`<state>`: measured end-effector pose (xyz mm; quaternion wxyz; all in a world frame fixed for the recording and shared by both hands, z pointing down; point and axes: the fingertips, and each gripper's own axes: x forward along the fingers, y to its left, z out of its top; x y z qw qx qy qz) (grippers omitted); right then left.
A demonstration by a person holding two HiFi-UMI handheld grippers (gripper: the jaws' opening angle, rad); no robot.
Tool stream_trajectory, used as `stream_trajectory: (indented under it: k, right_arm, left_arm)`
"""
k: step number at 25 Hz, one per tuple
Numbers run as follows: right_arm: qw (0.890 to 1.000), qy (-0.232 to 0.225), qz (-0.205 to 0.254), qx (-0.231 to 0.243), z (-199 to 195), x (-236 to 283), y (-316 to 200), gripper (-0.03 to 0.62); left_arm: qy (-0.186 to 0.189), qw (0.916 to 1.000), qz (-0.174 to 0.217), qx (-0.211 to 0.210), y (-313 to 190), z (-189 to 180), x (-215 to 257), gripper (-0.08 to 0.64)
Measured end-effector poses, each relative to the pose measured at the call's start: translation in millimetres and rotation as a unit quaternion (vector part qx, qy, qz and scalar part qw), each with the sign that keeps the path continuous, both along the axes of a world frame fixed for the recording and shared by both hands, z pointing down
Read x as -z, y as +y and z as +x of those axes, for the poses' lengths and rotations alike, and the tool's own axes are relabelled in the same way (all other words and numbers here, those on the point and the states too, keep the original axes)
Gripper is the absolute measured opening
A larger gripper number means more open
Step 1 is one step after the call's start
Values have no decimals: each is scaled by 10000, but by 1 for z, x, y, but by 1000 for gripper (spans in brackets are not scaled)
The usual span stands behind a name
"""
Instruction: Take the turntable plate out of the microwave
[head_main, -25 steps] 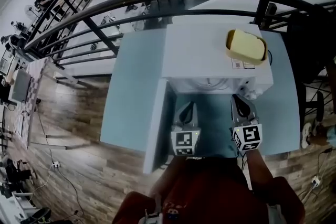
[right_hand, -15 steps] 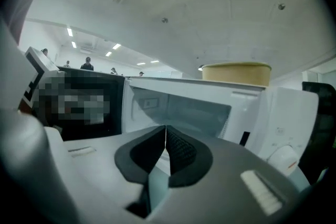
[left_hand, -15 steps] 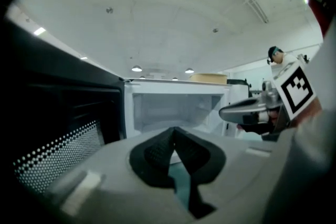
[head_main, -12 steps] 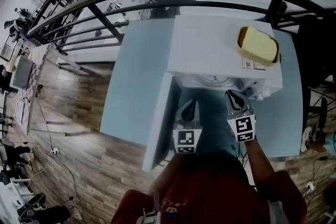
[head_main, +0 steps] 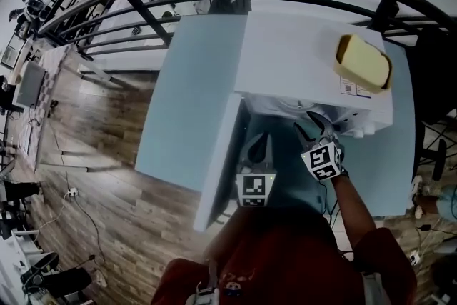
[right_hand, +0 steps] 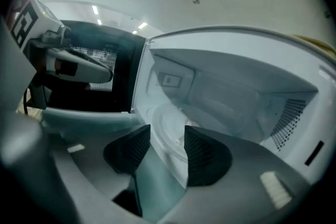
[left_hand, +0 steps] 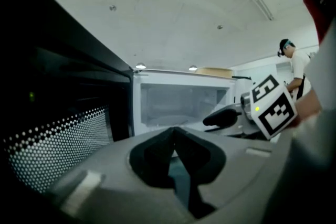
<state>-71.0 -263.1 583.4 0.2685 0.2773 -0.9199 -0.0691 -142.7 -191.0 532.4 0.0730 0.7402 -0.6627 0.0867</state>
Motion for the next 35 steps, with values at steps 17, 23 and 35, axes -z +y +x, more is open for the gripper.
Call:
stream_trajectory:
  k: [17,23,35]
  right_arm:
    - [9809,1723,379,818,-44,-68,-48,379]
    - [9738,2037,356,949,-51,-79,-53,402]
    - [9598,2344,1109,1078,-53,-80,-47,353]
  left_arm:
    - [169,9994,-259,153,3,-11,-26,0]
    - [135,9995,-223,154,0,-16,-27,0]
    - [286,9990,-323,115,-5,-15,-30,0]
